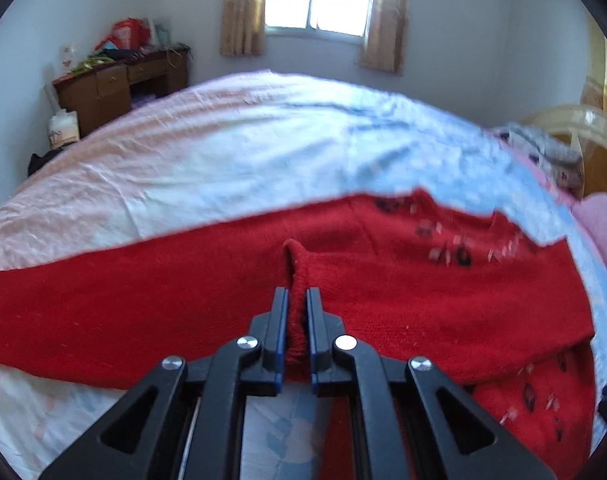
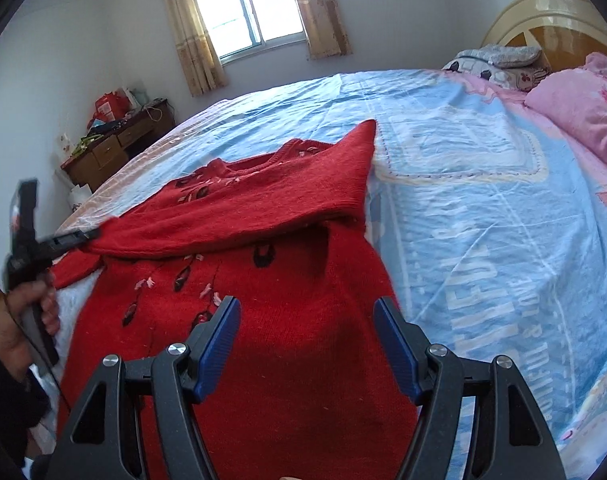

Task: Fold small clothes
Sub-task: 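Open the right tool to release the sleeve onto the body, then move the left tool to the other sleeve cuff and grasp it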

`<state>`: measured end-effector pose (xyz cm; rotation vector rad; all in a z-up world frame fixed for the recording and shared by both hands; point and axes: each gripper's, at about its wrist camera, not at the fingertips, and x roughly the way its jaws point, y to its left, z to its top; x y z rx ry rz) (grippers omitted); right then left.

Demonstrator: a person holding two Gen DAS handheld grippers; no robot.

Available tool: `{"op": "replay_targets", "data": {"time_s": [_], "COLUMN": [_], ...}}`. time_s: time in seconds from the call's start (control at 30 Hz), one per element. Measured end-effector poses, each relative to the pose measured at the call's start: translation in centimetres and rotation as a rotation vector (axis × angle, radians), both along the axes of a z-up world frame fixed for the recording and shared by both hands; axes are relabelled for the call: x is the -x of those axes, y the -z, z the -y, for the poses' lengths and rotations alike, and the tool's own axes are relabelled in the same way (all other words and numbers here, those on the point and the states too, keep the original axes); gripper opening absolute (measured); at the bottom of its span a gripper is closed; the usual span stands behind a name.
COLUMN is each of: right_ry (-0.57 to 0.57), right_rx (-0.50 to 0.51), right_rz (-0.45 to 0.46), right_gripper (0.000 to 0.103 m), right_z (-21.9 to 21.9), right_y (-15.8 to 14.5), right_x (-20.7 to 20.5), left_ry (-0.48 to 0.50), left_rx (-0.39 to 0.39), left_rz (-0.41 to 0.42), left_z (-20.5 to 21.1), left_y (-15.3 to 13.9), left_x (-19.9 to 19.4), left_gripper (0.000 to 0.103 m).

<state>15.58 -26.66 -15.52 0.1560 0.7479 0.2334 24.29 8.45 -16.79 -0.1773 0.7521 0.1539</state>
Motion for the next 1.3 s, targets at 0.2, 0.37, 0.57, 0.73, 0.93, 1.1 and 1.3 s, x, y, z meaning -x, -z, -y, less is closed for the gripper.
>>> {"op": "replay_targets", "data": {"time_s": [0.2, 0.37, 0.57, 0.73, 0.93, 1.1, 1.3], "right_ry": [-0.042, -0.048, 0.003, -0.095, -0.183, -0.228, -0.301], "right_rx": [-0.008, -0.010, 0.045, 0.121, 0.209, 0.194, 0.216], "right_rz": [0.040, -0.103, -0.108, -0.007, -0.068, -0.012, -0.086], "right_gripper": [0.069, 0.069, 0.069, 0.069, 0.070, 0.070, 0.071], "right_z": [-1.8, -2.6, -2.0, -6.3, -9.3, -10.6, -13.6], "right_y": [-3.1, -0.4, 0.0, -2.1, 2.4, 0.3, 2.4], "right_x": [-4.3, -10.2, -9.5, -8.8, -8.9, -7.2, -7.2], "left_ry": [0.003, 0.014, 0.021, -0.032, -0.166, -0.301, -0.455], "left_rx": [-0.009, -0.048, -0.115, -0.191, -0.214, -0.234, -0.142], "left_rz": [-0.044, -0.039, -0.022, -0.012, -0.055, -0.096, -0.110], "left_z": [0.3, 0.4, -0.7, -3.3, -9.8, -15.7, -21.2], "left_y": [1.5, 1.0, 0.3, -0.6, -0.1, 0.4, 0.5], "left_x": [-0.3, 1.0, 3.5, 5.6, 8.4, 10.5, 13.0], "left_gripper": [0.015, 0.021, 0.059, 0.077, 0.079, 0.079, 0.079]}}
